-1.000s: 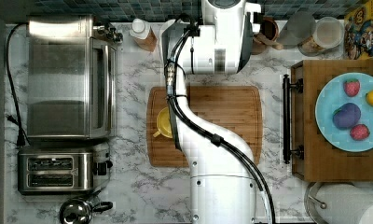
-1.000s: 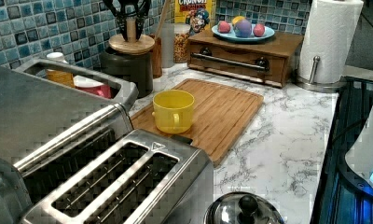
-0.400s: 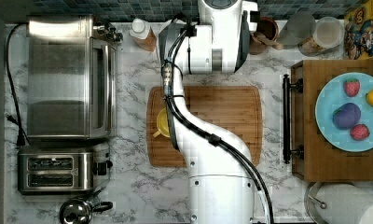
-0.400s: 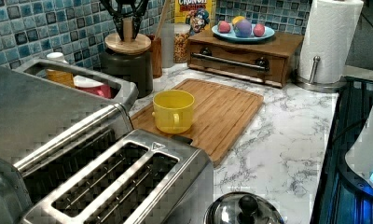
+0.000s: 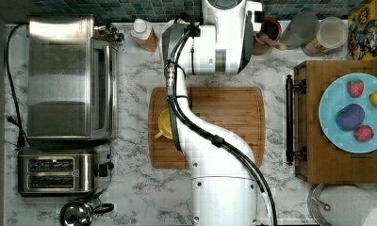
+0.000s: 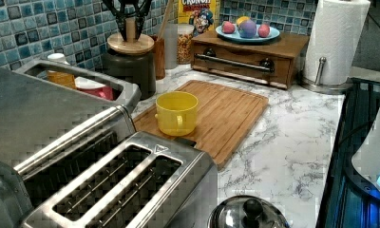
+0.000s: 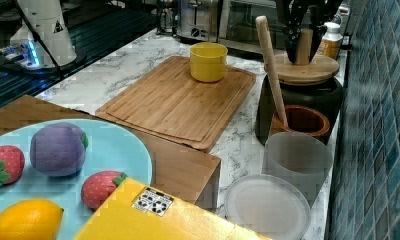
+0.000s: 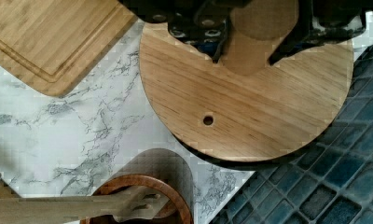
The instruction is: Put the lid on the tea container.
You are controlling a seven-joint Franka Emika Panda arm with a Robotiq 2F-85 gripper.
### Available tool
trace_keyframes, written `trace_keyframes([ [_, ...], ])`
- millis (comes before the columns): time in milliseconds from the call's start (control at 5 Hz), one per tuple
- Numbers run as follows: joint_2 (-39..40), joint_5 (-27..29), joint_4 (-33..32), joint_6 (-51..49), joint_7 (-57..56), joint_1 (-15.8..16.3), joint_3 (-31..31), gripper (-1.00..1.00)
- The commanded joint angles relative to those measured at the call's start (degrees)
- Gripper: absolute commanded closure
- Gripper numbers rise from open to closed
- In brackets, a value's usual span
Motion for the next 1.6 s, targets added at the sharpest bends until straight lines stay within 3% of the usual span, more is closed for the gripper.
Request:
trace_keyframes([
  [200, -1.3, 0.3, 7.9, 2.2, 1.5, 0.7, 0.3, 1.00],
  [400, -1.1, 0.7, 7.9, 1.0, 0.9, 0.3, 0.6, -1.00],
  [600, 0.3, 0.8, 10.3, -1.8, 0.8, -0.4, 1.2, -1.00],
  [800, -2.2, 1.4, 5.9, -0.2, 1.0, -0.4, 0.8, -1.00],
  [1600, -2.2, 1.4, 5.9, -0.2, 1.0, -0.3, 0.7, -1.00],
])
